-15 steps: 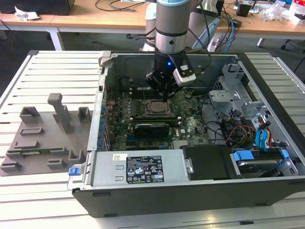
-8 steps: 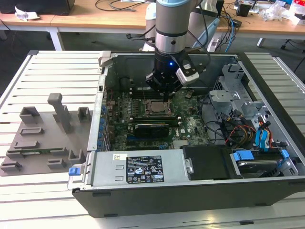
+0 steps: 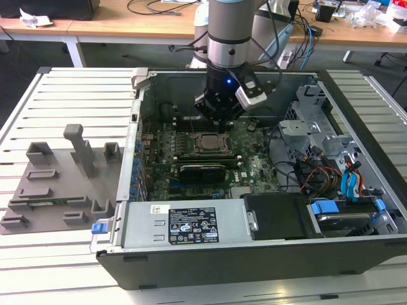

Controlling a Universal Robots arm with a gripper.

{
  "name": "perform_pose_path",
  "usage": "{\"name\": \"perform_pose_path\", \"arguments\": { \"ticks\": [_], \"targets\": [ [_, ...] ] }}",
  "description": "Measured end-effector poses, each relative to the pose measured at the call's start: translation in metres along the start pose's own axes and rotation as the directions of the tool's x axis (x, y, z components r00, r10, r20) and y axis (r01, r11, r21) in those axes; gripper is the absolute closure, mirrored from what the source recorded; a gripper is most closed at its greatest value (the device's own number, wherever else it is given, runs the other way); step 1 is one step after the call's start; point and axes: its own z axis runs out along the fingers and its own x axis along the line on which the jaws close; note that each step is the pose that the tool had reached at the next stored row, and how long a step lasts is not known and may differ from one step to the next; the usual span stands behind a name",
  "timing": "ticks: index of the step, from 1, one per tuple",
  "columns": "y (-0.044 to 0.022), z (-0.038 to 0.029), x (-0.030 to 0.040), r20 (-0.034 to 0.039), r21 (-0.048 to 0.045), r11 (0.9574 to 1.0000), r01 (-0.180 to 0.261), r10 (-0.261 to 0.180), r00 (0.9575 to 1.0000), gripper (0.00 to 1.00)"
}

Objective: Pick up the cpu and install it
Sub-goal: 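Install the first cpu locking lever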

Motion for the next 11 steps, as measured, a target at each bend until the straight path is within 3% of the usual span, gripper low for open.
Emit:
{"name": "perform_pose_path", "arguments": {
  "ticks": [8,11],
  "targets": [
    [-0.0001,-0.0028,-0.0001,0.0,0.0001,1.0,0.0,0.0,1.0,0.89],
    [-0.0002,-0.003,0.0036,-0.0001,0.0001,1.0,0.0,0.0,1.0,0.89]
  ]
}}
